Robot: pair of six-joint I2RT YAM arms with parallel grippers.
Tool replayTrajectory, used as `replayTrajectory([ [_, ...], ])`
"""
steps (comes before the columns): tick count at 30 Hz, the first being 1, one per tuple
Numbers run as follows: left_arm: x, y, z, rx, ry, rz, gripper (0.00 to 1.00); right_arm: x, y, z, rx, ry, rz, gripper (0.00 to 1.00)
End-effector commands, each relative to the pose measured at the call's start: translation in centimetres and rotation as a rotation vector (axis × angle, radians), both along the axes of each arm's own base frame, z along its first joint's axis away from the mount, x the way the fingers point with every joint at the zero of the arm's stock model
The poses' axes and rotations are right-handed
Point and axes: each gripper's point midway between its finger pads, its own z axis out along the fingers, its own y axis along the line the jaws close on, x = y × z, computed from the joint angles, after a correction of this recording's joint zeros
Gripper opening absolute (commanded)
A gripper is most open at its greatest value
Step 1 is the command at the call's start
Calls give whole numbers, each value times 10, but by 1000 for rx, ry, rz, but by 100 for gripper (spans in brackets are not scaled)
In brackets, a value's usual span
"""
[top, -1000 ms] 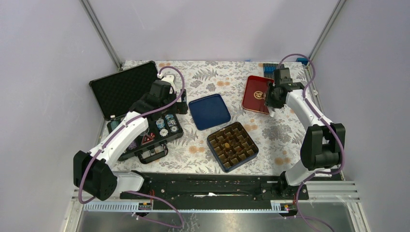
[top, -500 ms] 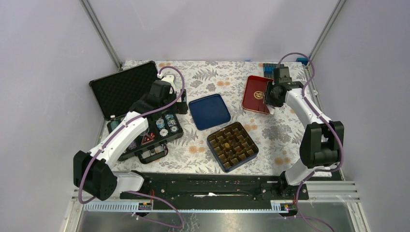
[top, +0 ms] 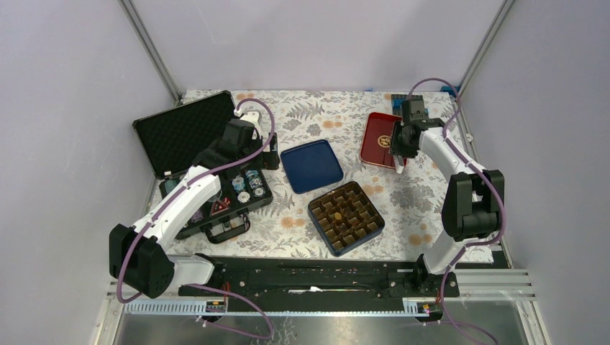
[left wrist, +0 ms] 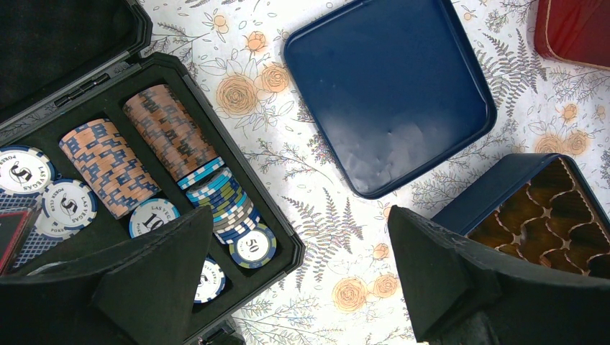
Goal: Pack the chocolate
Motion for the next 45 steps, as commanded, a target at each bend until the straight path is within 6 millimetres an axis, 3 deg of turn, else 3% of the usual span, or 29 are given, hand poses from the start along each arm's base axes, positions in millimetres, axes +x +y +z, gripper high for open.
replayTrajectory([
  [1, 8, -2, 16, -22, -64, -2, 99, 17, 8, 19, -63, -62, 39, 41],
  [14, 7, 0, 16, -14, -67, 3, 99, 13, 7, 11, -186, -22, 60, 41],
  [22, 7, 0, 15, -12, -66, 2, 99, 14, 11, 11, -197, -20, 73, 38],
  [35, 7, 1, 15, -14, -68, 4, 99, 11, 13, 9, -205, -10, 83, 42],
  [39, 6, 1, 14, -13, -66, 2, 99, 11, 13, 8, -209, -9, 83, 37],
  [45, 5, 1, 15, -12, -68, 1, 99, 6, 16, 13, -191, -15, 90, 15],
])
